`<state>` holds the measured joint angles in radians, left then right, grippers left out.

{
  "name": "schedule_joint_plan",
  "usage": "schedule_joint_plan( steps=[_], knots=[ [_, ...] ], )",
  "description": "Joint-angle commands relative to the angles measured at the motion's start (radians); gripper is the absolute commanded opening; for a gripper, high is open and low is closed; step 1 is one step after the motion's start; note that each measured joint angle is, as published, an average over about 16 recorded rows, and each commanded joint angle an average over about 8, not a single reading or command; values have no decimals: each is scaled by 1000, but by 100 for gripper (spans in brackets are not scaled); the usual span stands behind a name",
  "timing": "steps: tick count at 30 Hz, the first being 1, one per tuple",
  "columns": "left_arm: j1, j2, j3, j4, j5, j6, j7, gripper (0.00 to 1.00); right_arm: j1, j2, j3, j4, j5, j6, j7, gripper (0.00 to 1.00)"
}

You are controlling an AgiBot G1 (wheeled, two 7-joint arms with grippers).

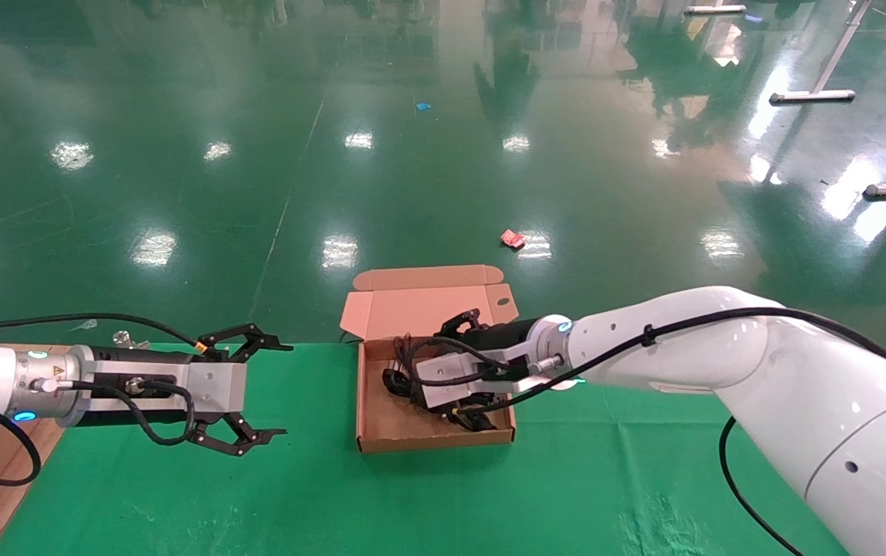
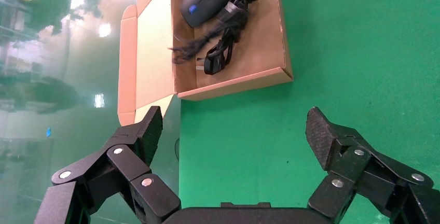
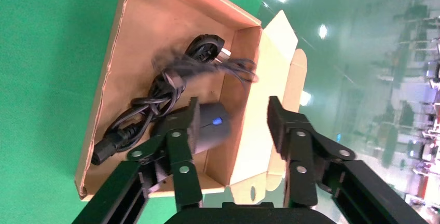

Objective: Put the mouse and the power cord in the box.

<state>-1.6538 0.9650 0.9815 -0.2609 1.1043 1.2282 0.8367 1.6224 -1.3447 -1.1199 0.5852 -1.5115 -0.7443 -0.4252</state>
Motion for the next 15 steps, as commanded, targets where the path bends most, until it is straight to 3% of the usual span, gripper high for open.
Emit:
schedule_joint_plan(
  steps=[1,15],
  knots=[
    [1,-1,-1,-2,-1,0,-2,100,-3,5,6,5,4,-5,4,100],
    [136,-83,-164,-240,-87,62,-240,100,-133,178,205,170,189,-183,149,100]
  ],
)
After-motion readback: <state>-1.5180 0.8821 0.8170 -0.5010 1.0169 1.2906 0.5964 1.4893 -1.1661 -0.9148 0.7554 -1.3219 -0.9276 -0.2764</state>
